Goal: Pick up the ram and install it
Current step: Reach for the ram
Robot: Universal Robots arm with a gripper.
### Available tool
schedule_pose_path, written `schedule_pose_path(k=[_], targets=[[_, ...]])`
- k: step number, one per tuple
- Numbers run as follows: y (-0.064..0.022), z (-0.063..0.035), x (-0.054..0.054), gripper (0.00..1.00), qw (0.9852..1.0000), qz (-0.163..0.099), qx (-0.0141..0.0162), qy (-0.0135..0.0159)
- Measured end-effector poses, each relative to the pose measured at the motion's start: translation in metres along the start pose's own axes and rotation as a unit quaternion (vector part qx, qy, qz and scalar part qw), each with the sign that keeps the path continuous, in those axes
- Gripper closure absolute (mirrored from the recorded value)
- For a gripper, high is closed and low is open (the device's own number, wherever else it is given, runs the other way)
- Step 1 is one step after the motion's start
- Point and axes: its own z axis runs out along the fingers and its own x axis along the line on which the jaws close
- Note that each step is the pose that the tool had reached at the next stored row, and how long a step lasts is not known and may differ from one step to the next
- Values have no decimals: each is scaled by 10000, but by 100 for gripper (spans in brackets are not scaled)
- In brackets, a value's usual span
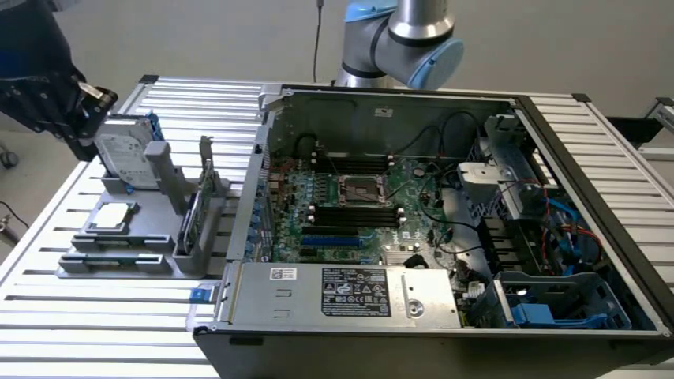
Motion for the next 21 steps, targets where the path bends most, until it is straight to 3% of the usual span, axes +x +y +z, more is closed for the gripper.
schedule_pose_path(k=[16,18,21], targets=[[-235,83,87,89,10000,-18,7,66],[-237,85,87,89,10000,-62,21,71],[-238,87,86,89,9997,-203,70,75]])
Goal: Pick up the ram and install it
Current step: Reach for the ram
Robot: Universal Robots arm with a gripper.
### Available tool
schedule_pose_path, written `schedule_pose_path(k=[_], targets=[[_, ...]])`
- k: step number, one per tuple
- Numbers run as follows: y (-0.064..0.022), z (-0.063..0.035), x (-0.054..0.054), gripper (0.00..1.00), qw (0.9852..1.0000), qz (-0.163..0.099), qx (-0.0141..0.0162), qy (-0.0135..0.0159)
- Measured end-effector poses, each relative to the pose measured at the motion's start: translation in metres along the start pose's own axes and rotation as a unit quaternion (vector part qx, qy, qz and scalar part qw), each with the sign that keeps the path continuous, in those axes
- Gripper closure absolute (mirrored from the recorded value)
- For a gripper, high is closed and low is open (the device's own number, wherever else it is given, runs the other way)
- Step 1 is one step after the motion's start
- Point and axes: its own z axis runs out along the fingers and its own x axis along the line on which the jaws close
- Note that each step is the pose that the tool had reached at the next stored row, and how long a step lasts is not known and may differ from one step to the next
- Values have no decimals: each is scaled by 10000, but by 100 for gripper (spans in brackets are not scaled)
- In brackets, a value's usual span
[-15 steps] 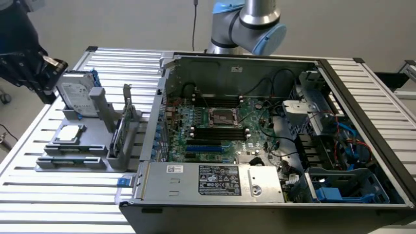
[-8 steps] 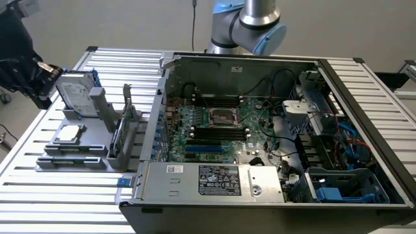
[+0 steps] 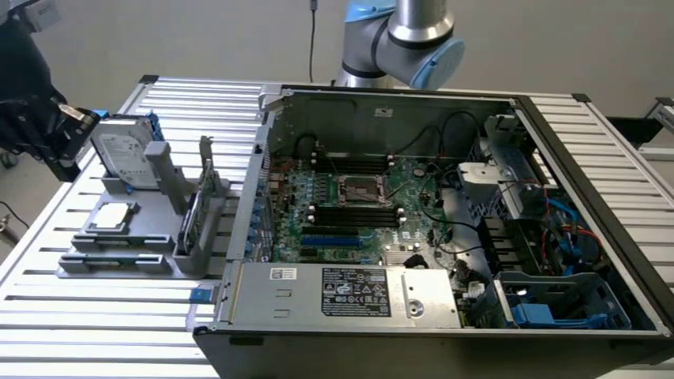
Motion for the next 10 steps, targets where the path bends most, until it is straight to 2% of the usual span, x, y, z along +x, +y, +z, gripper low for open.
schedule_pose_path(k=[3,4,10], targets=[[0,11,2,89,9998,-172,46,6],[0,11,2,89,9998,-179,53,6],[0,11,2,89,9998,-198,54,6]])
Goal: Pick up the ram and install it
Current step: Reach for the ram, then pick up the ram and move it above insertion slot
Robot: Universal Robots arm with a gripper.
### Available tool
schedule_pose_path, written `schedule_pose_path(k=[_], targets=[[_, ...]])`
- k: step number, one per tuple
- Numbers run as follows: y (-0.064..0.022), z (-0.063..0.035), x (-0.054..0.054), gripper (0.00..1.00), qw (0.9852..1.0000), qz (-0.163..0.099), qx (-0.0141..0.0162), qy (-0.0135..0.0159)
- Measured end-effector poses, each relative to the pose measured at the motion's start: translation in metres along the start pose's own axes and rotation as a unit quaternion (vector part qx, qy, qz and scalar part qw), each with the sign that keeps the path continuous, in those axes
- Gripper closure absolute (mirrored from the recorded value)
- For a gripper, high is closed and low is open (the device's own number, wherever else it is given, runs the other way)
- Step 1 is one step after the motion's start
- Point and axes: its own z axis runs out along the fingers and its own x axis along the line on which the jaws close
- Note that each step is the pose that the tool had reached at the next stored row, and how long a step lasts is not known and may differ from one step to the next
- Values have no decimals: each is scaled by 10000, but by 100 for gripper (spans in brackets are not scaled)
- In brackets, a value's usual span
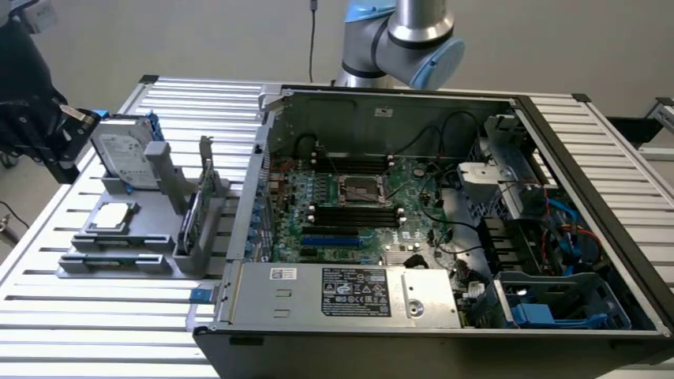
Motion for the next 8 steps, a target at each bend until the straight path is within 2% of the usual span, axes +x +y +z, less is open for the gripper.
schedule_pose_path(k=[8], targets=[[0,0,0,89,10000,-25,1,1]])
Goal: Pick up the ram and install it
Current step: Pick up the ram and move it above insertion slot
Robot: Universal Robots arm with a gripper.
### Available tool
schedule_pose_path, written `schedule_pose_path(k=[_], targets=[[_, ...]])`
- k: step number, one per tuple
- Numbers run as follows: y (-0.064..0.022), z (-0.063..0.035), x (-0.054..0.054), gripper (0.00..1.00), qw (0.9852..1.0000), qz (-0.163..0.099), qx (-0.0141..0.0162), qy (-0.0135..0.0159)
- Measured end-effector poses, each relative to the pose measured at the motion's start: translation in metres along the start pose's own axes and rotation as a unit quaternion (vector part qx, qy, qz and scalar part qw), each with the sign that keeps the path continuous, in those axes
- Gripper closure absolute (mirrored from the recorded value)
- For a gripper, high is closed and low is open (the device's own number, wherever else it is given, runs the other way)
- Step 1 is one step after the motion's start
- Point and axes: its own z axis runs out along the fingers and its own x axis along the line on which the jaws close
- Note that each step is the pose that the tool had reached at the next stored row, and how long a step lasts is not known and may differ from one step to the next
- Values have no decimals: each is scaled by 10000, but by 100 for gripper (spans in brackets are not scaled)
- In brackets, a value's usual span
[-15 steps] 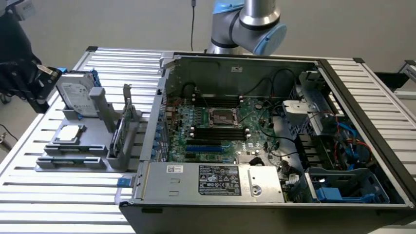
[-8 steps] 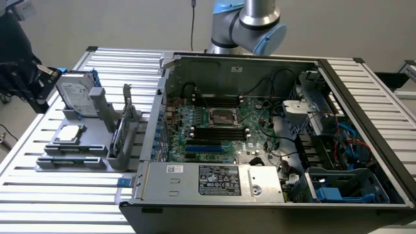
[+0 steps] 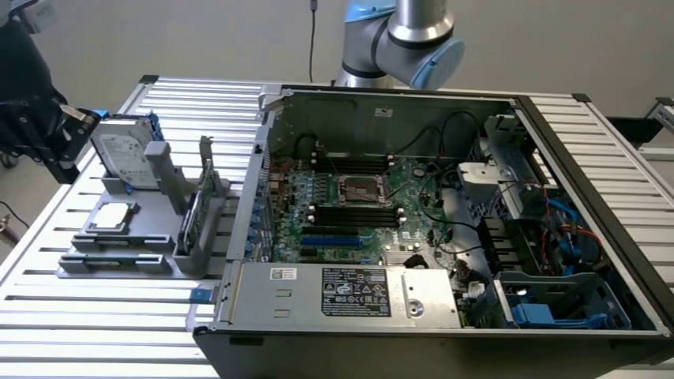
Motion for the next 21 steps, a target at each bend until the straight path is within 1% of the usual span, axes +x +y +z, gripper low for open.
schedule_pose_path(k=[9,11,13,17,19,21], targets=[[1,0,-2,89,10000,-28,2,2],[0,2,-2,89,9998,-187,10,7],[-1,3,-3,89,9993,-367,19,13],[-1,5,-2,89,9973,-733,38,25],[0,7,-2,89,9958,-912,48,31],[-1,7,-2,89,9940,-1096,58,38]])
